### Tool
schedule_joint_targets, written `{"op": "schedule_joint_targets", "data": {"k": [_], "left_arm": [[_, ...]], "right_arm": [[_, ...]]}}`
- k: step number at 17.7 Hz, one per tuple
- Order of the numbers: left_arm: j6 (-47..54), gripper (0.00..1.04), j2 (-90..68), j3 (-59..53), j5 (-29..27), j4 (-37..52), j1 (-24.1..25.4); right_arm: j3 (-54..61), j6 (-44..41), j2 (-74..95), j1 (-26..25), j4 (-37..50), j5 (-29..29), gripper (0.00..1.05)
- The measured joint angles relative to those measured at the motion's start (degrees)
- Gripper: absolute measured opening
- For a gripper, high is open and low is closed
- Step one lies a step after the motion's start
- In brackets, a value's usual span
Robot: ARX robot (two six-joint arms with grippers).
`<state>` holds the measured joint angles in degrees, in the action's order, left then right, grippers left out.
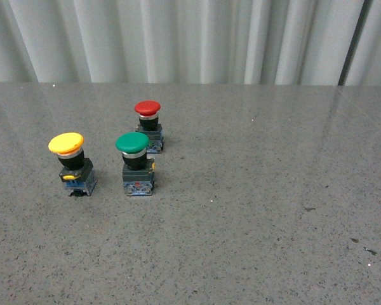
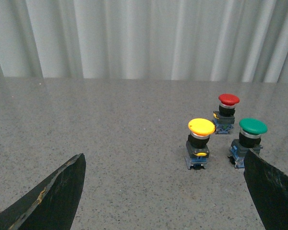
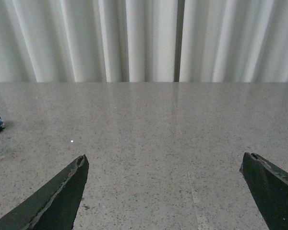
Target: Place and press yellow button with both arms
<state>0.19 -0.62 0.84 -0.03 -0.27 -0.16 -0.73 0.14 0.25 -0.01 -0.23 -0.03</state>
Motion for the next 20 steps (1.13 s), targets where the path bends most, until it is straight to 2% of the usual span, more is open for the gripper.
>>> {"op": "schedule_joint_targets", "data": {"k": [18, 19, 20], "left_arm": [[0.0, 0.98, 0.0, 0.0, 0.0, 0.0, 0.0], [-1.7, 0.98, -2.0, 2.0, -6.2, -7.1, -2.4], [-4.0, 0.98, -8.9, 5.6, -15.8, -12.6, -7.3]], "right_arm": [[0.0, 0.0, 0.0, 0.0, 0.0, 0.0, 0.98], [0.0, 0.0, 0.0, 0.0, 0.0, 0.0, 0.98], [0.0, 0.0, 0.0, 0.0, 0.0, 0.1, 0.98]]}}
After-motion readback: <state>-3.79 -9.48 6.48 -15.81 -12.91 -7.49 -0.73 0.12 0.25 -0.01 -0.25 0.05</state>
